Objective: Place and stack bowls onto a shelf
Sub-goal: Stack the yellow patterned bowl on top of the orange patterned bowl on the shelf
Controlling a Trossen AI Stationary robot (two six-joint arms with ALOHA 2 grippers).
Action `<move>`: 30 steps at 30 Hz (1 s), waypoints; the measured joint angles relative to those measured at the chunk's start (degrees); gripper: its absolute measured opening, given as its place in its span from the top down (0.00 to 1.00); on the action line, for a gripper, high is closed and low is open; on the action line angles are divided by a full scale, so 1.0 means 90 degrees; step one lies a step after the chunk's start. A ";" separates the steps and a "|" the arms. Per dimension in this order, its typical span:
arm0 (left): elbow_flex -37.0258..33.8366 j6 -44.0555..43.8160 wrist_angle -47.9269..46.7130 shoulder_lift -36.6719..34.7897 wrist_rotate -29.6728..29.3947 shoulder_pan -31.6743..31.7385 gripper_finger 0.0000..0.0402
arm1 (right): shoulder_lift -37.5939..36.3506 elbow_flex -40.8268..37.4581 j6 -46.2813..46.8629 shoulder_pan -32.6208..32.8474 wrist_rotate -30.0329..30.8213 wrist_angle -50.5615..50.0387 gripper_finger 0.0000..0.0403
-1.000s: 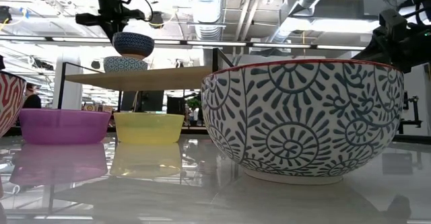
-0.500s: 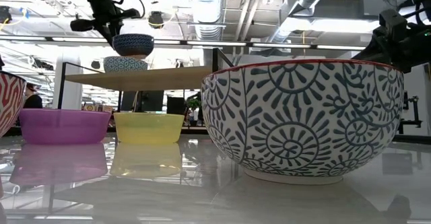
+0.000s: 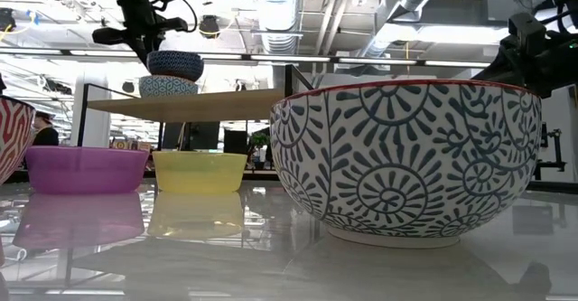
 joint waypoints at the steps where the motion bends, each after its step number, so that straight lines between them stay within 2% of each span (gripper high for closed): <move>1: 0.0000 0.0013 -0.0030 0.0000 0.0008 0.0000 1.00 | 0.0000 0.0000 -0.0002 0.0000 0.0000 -0.0002 0.59; 30: 0.0000 0.0064 -0.0386 0.0313 -0.0107 -0.0136 1.00 | 0.0000 0.0002 -0.0034 0.0000 0.0000 -0.0025 0.59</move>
